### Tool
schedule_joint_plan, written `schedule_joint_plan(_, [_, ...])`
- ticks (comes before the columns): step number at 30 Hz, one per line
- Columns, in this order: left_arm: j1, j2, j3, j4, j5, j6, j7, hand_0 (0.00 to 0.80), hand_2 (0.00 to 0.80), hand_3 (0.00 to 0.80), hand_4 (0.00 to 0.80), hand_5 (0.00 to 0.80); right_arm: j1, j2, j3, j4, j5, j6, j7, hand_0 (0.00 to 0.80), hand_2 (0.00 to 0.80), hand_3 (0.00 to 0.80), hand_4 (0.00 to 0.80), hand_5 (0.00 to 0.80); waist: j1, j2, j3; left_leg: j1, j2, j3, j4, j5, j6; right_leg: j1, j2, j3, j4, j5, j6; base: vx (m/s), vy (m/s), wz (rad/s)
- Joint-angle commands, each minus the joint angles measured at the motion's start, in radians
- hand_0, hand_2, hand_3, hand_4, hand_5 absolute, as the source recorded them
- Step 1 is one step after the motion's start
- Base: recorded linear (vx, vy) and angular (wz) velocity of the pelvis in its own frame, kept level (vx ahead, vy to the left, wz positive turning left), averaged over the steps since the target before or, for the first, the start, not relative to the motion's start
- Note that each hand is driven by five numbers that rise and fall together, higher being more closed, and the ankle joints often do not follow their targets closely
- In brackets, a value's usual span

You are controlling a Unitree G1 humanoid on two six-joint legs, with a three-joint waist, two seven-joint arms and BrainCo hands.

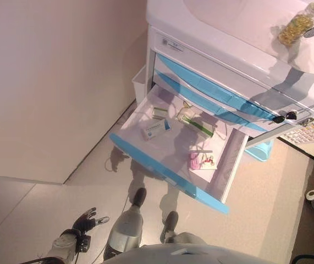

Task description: Open the drawer and pick up the medicine

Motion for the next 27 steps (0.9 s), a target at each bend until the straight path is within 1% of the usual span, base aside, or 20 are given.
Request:
schedule_joint_plan(1, [0.039, 0.031, -0.011, 0.043, 0.023, -0.019, -0.006, 0.0, 0.0, 0.0, 0.0, 0.0, -0.038, -0.071, 0.039, -0.049, 0.071, -0.042, -0.07, 0.0, 0.0, 0.0, 0.0, 0.0, -0.02, -0.02, -0.1, 0.063, -0.006, 0.033, 0.008, -0.15, 0.0, -0.038, -0.035, 0.02, 0.054, 0.048, 0.062, -0.005, -0.023, -0.21])
schedule_joint_plan(3, [0.035, 0.028, -0.013, 0.047, 0.034, -0.013, -0.007, 0.0, 0.0, 0.0, 0.0, 0.0, -0.024, -0.076, 0.01, -0.054, 0.097, -0.057, -0.092, 0.0, 0.0, 0.0, 0.0, 0.0, -0.028, -0.02, -0.115, 0.073, -0.006, 0.041, 0.009, -0.155, 0.001, -0.032, -0.033, 0.027, 0.05, 0.048, 0.063, -0.006, -0.029, -0.12])
schedule_joint_plan(10, [0.027, 0.024, -0.031, 0.072, 0.069, -0.013, -0.028, 0.0, 0.0, 0.0, 0.0, 0.0, 0.021, -0.125, -0.064, -0.081, 0.173, -0.07, -0.125, 0.0, 0.0, 0.0, 0.0, 0.0, -0.066, -0.016, -0.163, 0.1, -0.004, 0.075, 0.011, -0.173, 0.001, -0.02, -0.024, 0.061, 0.036, 0.051, 0.064, -0.028, -0.026, -0.2])
schedule_joint_plan(13, [0.021, 0.02, -0.038, 0.08, 0.089, -0.013, -0.039, 0.0, 0.0, 0.0, 0.0, 0.0, 0.086, -0.155, -0.131, -0.106, 0.187, -0.101, -0.158, 0.0, 0.0, 0.0, 0.0, 0.0, -0.091, -0.012, -0.177, 0.109, -0.001, 0.095, 0.014, -0.182, 0.0, -0.018, -0.02, 0.082, 0.03, 0.053, 0.066, -0.071, -0.025, -0.19])
schedule_joint_plan(16, [0.014, 0.016, -0.045, 0.084, 0.094, -0.01, -0.042, 0.0, 0.0, 0.0, 0.0, 0.0, 0.158, -0.171, -0.2, -0.153, 0.233, -0.125, -0.196, 0.0, 0.0, 0.0, 0.0, 0.0, -0.114, -0.007, -0.185, 0.117, 0.0, 0.111, 0.02, -0.191, 0.002, -0.02, -0.016, 0.105, 0.029, 0.054, 0.066, -0.07, -0.023, -0.3])
schedule_joint_plan(19, [0.001, 0.005, -0.054, 0.089, 0.098, 0.002, -0.044, 0.0, 0.0, 0.0, 0.0, 0.0, 0.281, -0.166, -0.326, -0.215, 0.266, -0.143, -0.234, 0.0, 0.0, 0.0, 0.0, 0.0, -0.139, 0.003, -0.19, 0.125, 0.001, 0.127, 0.035, -0.207, 0.004, -0.019, -0.013, 0.129, 0.035, 0.048, 0.063, -0.051, -0.014, -0.32])
schedule_joint_plan(23, [-0.019, -0.007, -0.064, 0.098, 0.108, 0.018, -0.046, 0.0, 0.0, 0.0, 0.0, 0.0, 0.504, -0.137, -0.505, -0.325, 0.292, -0.128, -0.301, 0.0, 0.0, 0.0, 0.0, 0.0, -0.175, 0.02, -0.196, 0.136, 0.005, 0.136, 0.038, -0.214, 0.005, -0.022, -0.011, 0.155, 0.066, 0.026, 0.055, -0.039, -0.013, -0.3])
schedule_joint_plan(25, [-0.03, -0.012, -0.069, 0.1, 0.119, 0.023, -0.046, 0.0, 0.0, 0.0, 0.0, 0.0, 0.638, -0.104, -0.615, -0.38, 0.304, -0.123, -0.334, 0.0, 0.0, 0.0, 0.0, 0.0, -0.191, 0.027, -0.195, 0.141, 0.008, 0.136, 0.034, -0.212, 0.004, -0.022, -0.01, 0.159, 0.082, 0.016, 0.052, -0.023, -0.027, -0.19])
schedule_joint_plan(27, [-0.04, -0.016, -0.08, 0.106, 0.126, 0.022, -0.05, 0.0, 0.0, 0.0, 0.0, 0.0, 0.738, -0.063, -0.703, -0.407, 0.334, -0.104, -0.345, 0.0, 0.0, 0.0, 0.0, 0.0, -0.199, 0.033, -0.191, 0.145, 0.011, 0.134, 0.032, -0.211, 0.002, -0.022, -0.011, 0.157, 0.093, 0.009, 0.05, -0.017, -0.033, -0.05])
